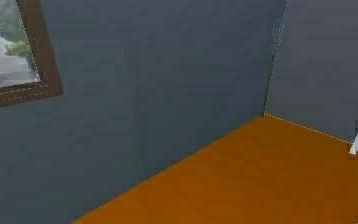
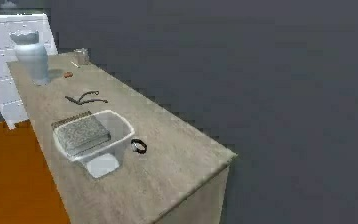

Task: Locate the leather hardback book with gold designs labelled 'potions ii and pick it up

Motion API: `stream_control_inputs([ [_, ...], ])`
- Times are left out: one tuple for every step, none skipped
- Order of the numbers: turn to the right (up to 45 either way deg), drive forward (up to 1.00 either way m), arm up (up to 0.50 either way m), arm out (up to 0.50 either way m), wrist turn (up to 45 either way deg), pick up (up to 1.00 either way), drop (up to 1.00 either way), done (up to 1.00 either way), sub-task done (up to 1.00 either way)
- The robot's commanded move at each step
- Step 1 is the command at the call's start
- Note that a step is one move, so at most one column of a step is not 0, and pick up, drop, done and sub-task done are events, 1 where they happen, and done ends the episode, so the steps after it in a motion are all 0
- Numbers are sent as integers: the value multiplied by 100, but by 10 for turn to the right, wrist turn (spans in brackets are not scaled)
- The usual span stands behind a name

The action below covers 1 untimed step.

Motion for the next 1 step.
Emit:
stream_control_inputs([
  [0, 20, 0, 0, 0, 0, 0, 0, 0],
])
